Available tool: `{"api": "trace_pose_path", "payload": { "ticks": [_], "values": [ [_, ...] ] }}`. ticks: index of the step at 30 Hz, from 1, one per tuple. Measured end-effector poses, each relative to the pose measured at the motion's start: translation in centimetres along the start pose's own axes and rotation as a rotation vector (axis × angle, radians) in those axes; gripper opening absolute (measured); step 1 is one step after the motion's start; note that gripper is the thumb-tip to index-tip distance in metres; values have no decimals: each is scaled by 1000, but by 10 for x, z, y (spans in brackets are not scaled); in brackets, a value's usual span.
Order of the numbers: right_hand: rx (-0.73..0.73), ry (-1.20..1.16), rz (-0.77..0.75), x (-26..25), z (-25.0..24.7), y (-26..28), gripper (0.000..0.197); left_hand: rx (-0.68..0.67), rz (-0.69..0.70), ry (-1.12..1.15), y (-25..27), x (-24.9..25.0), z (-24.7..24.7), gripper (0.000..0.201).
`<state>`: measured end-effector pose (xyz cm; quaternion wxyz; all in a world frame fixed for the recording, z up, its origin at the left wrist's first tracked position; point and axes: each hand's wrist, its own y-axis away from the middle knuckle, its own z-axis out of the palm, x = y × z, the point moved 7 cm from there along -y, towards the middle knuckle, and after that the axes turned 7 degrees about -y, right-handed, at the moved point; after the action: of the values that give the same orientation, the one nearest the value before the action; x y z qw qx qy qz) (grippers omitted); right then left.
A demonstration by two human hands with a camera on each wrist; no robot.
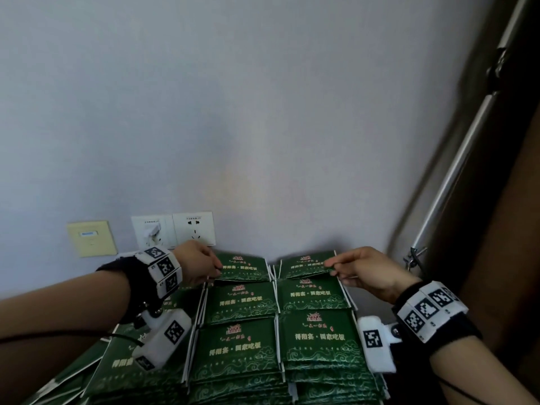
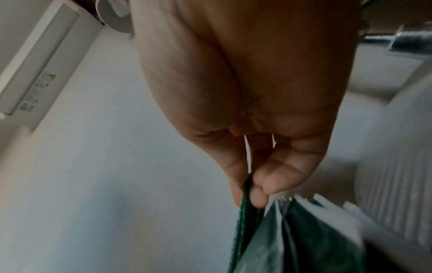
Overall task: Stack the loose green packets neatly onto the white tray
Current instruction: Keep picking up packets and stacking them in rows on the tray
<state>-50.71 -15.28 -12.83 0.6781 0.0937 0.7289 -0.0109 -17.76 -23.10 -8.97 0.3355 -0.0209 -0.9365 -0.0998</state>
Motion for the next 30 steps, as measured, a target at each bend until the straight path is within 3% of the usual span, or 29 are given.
{"api": "trace_pose_path", "payload": {
  "ticks": [14,21,26,30],
  "values": [
    [-45,453,-81,-13,6,10,19,-54,159,-403,-1,2,-1,15],
    [65,449,-211,-52,-11,48,15,-4,267,-372,35,3,-37,10],
    [-34,408,-334,-89,40,122,18,-47,333,-332,95,-38,-69,10],
    [-219,382,-344,-95,127,186,18,-73,316,-372,150,-101,-91,3]
  ]
}}
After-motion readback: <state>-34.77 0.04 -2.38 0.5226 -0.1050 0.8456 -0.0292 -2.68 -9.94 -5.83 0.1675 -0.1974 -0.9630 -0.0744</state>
